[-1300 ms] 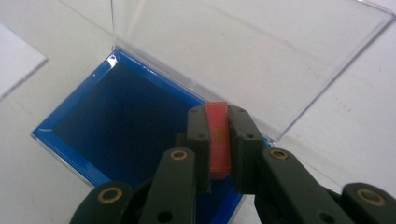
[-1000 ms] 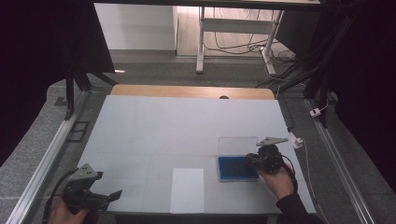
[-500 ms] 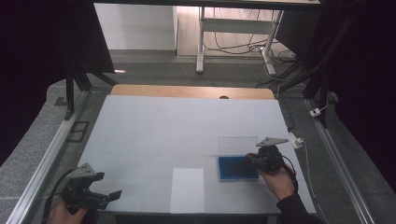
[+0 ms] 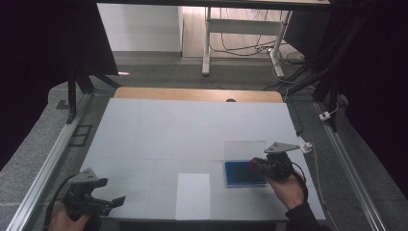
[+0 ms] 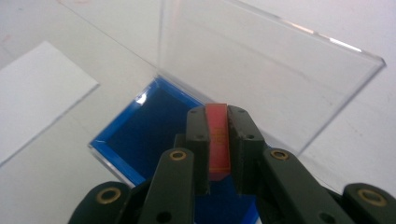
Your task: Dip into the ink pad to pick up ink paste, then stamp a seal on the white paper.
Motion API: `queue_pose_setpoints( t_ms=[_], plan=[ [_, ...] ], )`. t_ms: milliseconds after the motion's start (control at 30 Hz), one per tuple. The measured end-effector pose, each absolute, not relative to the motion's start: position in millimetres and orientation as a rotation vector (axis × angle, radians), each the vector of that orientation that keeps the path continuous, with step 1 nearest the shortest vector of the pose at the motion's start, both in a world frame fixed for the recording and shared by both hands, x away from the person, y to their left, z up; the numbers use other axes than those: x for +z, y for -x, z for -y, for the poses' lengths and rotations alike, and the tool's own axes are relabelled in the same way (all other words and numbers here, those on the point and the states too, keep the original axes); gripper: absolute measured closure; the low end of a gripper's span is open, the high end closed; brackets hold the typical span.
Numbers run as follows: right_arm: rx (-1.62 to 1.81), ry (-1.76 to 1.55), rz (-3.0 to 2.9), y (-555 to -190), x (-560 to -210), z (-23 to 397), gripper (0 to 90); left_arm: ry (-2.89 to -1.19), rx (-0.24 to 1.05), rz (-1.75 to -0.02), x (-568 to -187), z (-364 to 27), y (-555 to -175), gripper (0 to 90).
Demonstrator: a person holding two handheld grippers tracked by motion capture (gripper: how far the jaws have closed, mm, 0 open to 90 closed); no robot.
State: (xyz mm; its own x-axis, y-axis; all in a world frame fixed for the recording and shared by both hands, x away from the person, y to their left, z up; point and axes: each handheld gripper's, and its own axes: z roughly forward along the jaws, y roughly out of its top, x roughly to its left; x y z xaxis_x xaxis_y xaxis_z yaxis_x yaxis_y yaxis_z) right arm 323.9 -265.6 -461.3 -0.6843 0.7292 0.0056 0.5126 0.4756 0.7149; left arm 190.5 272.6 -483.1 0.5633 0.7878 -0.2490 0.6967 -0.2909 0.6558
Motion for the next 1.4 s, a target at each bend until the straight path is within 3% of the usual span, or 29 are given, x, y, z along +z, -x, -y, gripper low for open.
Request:
queue_pose_setpoints(
  t_ms=[1400],
  plan=[
    [1.152, -0.8, -2.606, -305, -458, 191, 79.5, -2.053, 0.149, -1.187, -483, -273, -191, 2.5]
  ],
)
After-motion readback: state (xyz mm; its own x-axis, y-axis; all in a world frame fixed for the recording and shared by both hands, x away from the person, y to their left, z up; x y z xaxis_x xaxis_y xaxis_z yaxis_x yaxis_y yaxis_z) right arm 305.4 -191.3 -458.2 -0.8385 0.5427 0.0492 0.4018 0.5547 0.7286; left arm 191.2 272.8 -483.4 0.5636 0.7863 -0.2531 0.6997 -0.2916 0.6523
